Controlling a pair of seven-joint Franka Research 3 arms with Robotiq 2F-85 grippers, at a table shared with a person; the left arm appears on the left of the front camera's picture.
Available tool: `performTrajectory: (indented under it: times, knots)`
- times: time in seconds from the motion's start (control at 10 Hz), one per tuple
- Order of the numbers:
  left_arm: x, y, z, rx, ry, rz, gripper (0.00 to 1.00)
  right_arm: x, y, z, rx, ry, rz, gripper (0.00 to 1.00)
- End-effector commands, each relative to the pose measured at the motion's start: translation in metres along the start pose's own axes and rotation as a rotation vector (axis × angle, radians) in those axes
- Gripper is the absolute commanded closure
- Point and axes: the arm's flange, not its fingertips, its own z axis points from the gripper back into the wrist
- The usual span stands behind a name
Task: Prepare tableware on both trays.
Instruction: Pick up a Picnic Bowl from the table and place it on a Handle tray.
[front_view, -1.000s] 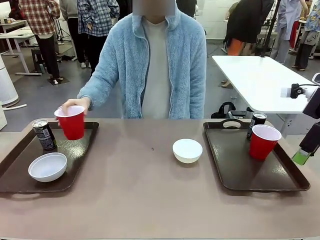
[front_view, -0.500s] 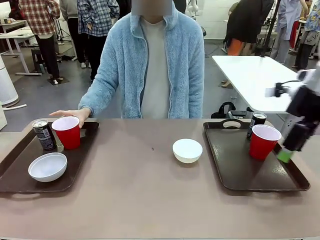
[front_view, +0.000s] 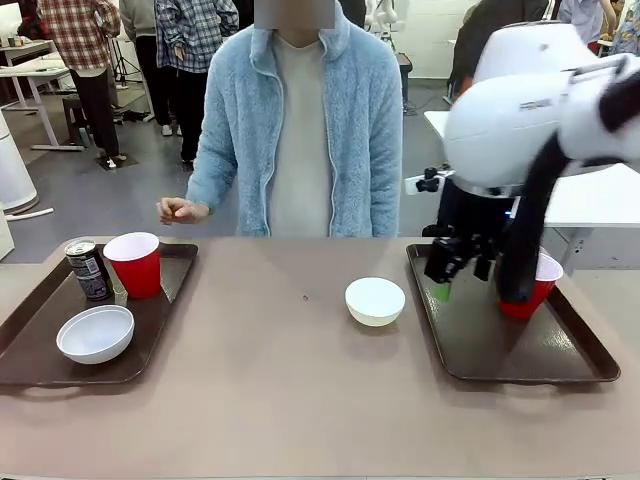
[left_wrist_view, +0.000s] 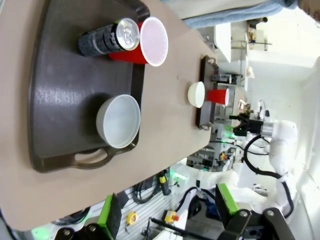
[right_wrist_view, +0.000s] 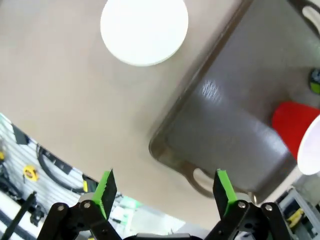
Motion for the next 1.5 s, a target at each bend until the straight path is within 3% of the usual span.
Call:
performTrajectory:
  times: [0.0, 0.2, 0.3, 0.4, 0.7, 0.9, 1.2, 1.4]
  knots:
    - [-0.001, 0.000, 0.002, 0.012, 0.002, 0.000, 0.00, 0.038, -0.006, -0.006, -0.006, -0.015, -0.037, 0.00]
    - [-0.001, 0.000, 0.002, 0.012, 0.002, 0.000, 0.00, 0.057, -0.005, -0.013, 0.023, -0.024, -0.034, 0.00]
    - [-0.001, 0.000, 0.002, 0.012, 0.002, 0.000, 0.00, 0.061, -0.007, -0.014, 0.008, 0.030, -0.021, 0.00]
    - [-0.001, 0.000, 0.002, 0.012, 0.002, 0.000, 0.00, 0.045, -0.007, -0.012, 0.025, -0.017, -0.014, 0.00]
    - [-0.001, 0.000, 0.002, 0.012, 0.002, 0.000, 0.00, 0.053, -0.009, -0.015, 0.031, -0.011, -0.012, 0.00]
    - [-0.001, 0.000, 0.002, 0.012, 0.002, 0.000, 0.00, 0.067, -0.005, -0.055, -0.054, -0.120, -0.102, 0.00]
    - [-0.001, 0.000, 0.002, 0.012, 0.002, 0.000, 0.00, 0.097, 0.004, -0.094, -0.129, -0.151, -0.236, 0.00]
    - [-0.001, 0.000, 0.002, 0.012, 0.002, 0.000, 0.00, 0.105, 0.009, -0.108, -0.134, -0.142, -0.241, 0.00]
